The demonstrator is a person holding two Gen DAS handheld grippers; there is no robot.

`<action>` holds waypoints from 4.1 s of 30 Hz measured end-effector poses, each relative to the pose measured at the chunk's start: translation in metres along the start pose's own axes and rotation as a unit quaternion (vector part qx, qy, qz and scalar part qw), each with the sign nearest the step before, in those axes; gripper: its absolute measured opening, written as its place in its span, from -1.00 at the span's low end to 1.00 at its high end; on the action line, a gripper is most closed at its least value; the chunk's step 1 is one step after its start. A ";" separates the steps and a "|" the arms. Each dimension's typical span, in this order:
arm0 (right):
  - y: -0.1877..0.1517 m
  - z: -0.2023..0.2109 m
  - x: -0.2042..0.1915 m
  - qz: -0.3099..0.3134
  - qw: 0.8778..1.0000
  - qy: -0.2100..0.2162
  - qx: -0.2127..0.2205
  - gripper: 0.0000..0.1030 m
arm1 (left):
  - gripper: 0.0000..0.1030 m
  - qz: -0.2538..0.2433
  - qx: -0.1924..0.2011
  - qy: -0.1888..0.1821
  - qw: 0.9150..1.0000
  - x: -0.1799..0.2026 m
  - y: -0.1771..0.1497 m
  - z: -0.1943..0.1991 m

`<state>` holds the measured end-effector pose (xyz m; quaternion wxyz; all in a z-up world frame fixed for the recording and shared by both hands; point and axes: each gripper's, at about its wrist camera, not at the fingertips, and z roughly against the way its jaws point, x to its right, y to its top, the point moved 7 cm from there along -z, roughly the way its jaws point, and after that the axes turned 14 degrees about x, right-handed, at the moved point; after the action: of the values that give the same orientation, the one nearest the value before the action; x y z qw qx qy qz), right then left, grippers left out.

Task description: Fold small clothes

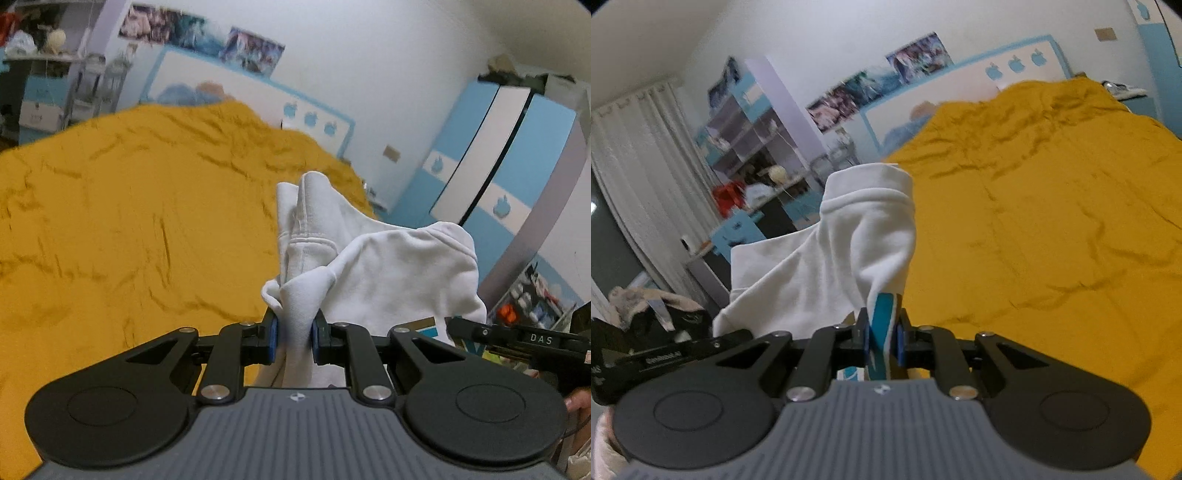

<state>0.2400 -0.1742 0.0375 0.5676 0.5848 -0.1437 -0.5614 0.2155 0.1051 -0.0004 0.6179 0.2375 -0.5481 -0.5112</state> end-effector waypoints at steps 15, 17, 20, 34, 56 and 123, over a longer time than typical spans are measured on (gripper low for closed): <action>-0.038 -0.102 0.057 -0.024 0.995 -0.063 -0.069 -0.84 | -0.65 -0.007 -0.101 0.050 0.994 -0.041 -0.047 -0.078; -0.044 -0.120 0.068 -0.024 0.993 -0.073 -0.085 -0.84 | -0.65 -0.007 -0.120 0.057 0.991 -0.049 -0.056 -0.091; -0.058 -0.144 0.083 -0.027 0.989 -0.088 -0.113 -0.84 | -0.65 -0.003 -0.144 0.065 0.987 -0.062 -0.069 -0.106; -0.067 -0.151 0.092 0.024 0.982 -0.151 -0.111 -0.75 | -0.59 -0.007 -0.138 0.129 0.982 -0.093 -0.063 -0.080; -0.132 -0.033 0.005 0.174 0.966 -0.103 -0.159 -0.44 | -0.59 -0.173 -0.189 0.022 0.966 0.021 -0.127 0.021; -0.188 0.064 -0.031 0.186 0.969 -0.147 -0.070 0.58 | 0.89 -0.211 -0.076 0.124 0.967 0.057 -0.175 0.107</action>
<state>0.0896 -0.1221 -0.0848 0.6744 0.4176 -0.2920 -0.5343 0.0449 0.0192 -0.0950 0.5756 0.3616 -0.3644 -0.6365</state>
